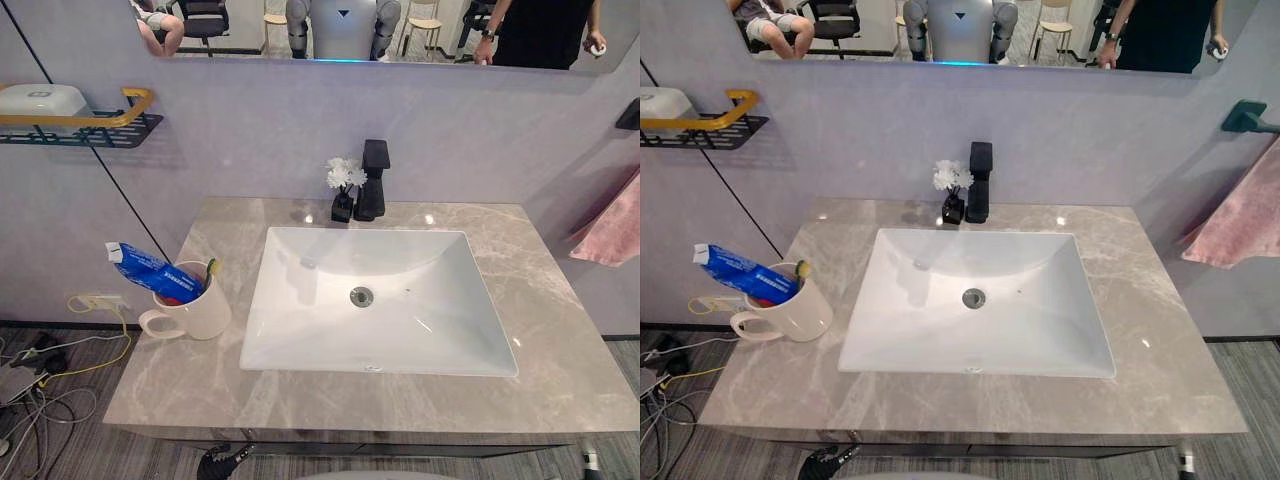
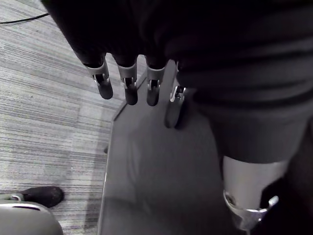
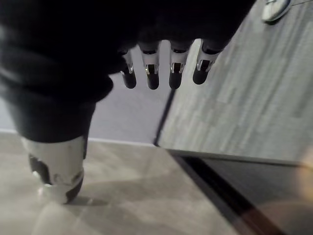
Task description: Organize washtable
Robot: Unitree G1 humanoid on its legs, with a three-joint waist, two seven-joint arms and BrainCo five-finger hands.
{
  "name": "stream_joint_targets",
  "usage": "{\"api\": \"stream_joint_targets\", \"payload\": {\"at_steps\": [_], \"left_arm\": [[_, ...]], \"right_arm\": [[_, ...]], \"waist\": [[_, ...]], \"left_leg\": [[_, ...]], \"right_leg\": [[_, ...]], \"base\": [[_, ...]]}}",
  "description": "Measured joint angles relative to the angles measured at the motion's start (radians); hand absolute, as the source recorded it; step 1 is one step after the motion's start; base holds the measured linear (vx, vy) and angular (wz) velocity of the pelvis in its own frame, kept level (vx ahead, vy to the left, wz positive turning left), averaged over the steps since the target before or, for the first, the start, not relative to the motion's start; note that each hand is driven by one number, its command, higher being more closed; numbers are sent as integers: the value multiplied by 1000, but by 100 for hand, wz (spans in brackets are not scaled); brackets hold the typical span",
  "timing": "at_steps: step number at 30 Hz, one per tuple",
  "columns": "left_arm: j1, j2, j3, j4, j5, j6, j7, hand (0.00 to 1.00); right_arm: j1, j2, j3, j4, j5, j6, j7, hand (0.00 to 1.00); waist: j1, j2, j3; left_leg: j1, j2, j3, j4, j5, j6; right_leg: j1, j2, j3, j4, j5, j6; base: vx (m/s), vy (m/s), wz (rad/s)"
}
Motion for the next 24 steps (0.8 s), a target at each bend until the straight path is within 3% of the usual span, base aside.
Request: {"api": "stream_joint_targets", "payload": {"at_steps": [16, 24], "left_arm": [[-33, 30, -61, 69, 1, -21, -5, 0], [-69, 85, -115, 111, 0, -28, -26, 0]], "right_arm": [[-41, -17, 235, 390, -93, 73, 209, 0], [-104, -40, 267, 487, -191, 93, 246, 0]], "waist": [[8, -2, 9], [3, -41, 49]], "left_leg": [[32, -13, -58, -76, 47, 6], [39, -24, -88, -72, 47, 6]], "right_leg": [[33, 2, -60, -43, -4, 7], [67, 0, -90, -74, 9, 13]], "base": [[14, -13, 9], [5, -19, 10]]}}
